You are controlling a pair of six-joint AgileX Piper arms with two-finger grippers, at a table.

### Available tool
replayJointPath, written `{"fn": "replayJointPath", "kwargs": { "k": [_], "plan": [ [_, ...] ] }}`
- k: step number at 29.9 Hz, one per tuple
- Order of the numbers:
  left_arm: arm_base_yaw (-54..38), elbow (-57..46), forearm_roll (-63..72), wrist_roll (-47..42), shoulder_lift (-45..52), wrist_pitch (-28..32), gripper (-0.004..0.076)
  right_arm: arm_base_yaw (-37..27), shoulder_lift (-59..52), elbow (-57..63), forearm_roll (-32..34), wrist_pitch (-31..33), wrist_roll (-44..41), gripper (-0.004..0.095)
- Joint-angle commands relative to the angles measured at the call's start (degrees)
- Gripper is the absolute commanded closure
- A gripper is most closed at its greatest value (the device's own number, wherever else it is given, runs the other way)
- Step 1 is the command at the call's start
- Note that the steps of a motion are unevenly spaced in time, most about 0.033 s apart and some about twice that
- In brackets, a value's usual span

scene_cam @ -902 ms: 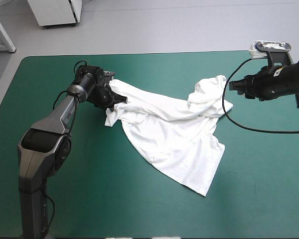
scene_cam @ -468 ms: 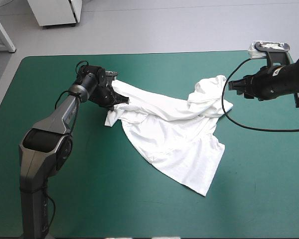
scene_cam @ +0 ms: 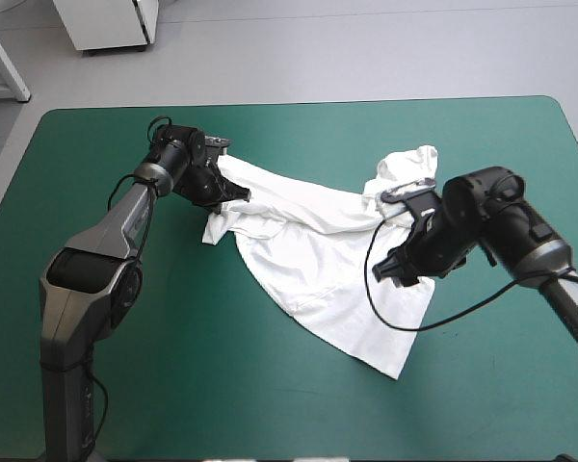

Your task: Fold the cloth

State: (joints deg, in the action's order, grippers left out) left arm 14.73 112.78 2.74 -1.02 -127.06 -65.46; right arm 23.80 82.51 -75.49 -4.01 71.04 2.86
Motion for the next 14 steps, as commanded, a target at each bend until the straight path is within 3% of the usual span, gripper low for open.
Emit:
{"fn": "replayJointPath", "kwargs": {
  "k": [1, 9, 14],
  "plan": [
    [0.5, 0.7, 2.3, -0.1, 1.7, 1.8, 0.0733, 3.5, -2.4, 2.8, 0.0, -1.3, -0.8, 0.0364],
    [0.5, 0.7, 3.6, -0.1, 1.7, 2.9, 0.0733, 11.0, -4.8, 8.7, -0.7, -2.5, -0.6, 0.0364],
    [0.5, 0.7, 3.7, -0.1, 1.7, 2.9, 0.0733, 16.3, -4.2, 12.0, 4.0, -7.5, -2.4, 0.0364]
  ]
}}
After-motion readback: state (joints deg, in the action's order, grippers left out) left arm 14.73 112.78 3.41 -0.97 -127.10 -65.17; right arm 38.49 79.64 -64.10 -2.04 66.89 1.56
